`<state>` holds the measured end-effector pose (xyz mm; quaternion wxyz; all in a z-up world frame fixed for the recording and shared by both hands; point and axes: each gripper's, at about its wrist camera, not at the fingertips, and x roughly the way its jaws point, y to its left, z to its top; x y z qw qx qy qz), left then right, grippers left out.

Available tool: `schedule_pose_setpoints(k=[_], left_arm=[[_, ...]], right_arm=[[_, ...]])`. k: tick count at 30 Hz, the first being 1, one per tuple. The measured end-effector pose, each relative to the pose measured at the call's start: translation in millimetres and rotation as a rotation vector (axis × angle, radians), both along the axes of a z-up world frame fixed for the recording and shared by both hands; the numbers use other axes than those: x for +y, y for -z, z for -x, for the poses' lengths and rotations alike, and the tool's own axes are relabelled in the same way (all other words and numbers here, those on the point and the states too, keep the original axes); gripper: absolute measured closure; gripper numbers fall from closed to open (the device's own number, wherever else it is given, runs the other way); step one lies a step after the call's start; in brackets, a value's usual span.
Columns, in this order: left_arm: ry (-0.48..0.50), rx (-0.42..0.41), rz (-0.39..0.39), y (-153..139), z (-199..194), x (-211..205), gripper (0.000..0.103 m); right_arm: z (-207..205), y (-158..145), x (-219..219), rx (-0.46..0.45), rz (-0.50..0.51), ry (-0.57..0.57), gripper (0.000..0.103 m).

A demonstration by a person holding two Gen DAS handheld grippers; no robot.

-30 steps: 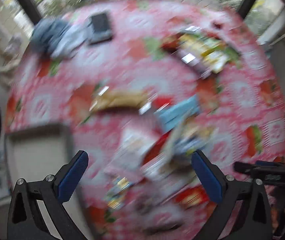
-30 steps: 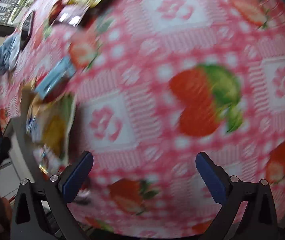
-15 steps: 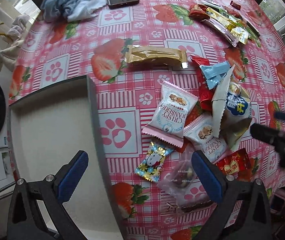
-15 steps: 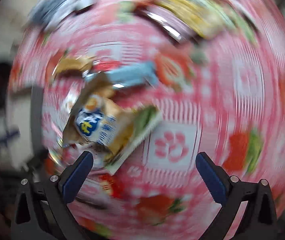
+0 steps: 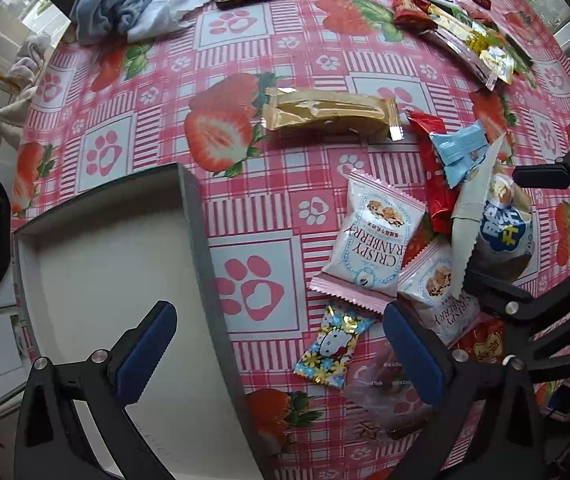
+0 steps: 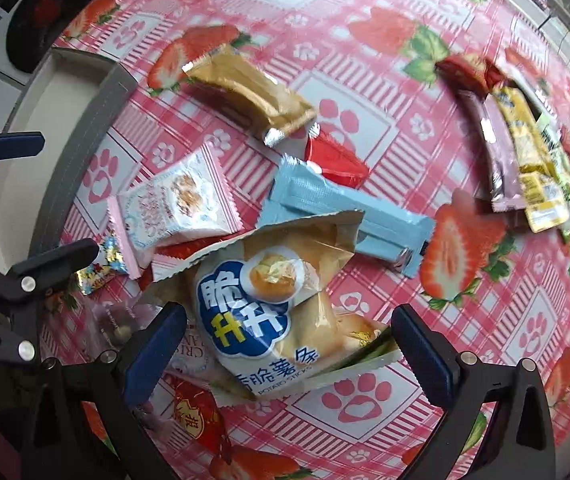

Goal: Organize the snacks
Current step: 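Grasp the large chip bag with the right gripper while the left grasps a Crispy Cranberry packet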

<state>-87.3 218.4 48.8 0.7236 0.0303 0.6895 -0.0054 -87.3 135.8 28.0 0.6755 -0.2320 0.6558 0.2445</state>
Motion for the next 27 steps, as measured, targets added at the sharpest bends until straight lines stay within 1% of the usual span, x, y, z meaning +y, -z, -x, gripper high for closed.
schedule_pose_setpoints(k=[2,4,6,7,10,12,15,19,21,22,23,25,27], left_arm=[[0.003,0.0,0.008,2.7,-3.3,-4.5,0.0],[0.003,-0.003,0.016,2.5,-5.6,-3.0,0.0],[0.011,0.002,0.011,3.0,-14.4,-10.1,0.0],[0.023,0.001,0.013,4.2,-18.2,-13.7,0.0],[0.059,-0.003,0.012,7.0,-27.1,-26.4,0.0],[0.098,0.003,0.013,14.1,-33.9,-36.6,0.0],[0.137,0.022,-0.013,27.7,-42.7,-50.5,0.0],[0.141,0.042,-0.012,47.8,-55.0,-56.3,0.0],[0.136,0.037,0.009,63.6,-50.7,-65.1,0.0],[0.13,0.041,0.017,68.3,-57.0,-73.3,0.0],[0.122,0.046,0.031,71.0,-59.6,-72.3,0.0],[0.104,0.046,0.055,74.7,-59.1,-72.6,0.0],[0.105,0.046,0.05,83.0,-56.9,-69.3,0.0]], right_arm=[[4.1,0.8,-8.9,0.006,-0.009,0.016,0.007],[-3.0,-1.7,-31.2,0.031,-0.027,0.049,0.009],[-8.0,0.3,-37.8,0.052,-0.049,0.086,0.013],[-10.4,0.7,-41.6,0.057,-0.06,0.11,0.018],[-17.3,2.9,-57.2,0.075,-0.065,0.18,0.018],[-15.4,5.2,-67.3,0.084,-0.069,0.214,0.018],[-15.8,10.8,-82.5,0.095,-0.068,0.253,0.018],[-19.5,12.4,-98.7,0.099,-0.06,0.282,0.018],[-21.9,14.0,-104.6,0.103,-0.066,0.296,0.018],[-23.5,14.2,-107.0,0.103,-0.067,0.299,0.018],[-23.8,13.6,-111.0,0.102,-0.066,0.301,0.018],[-29.2,18.6,-108.8,0.101,-0.065,0.301,0.018],[-33.3,24.5,-97.0,0.103,-0.064,0.303,0.018]])
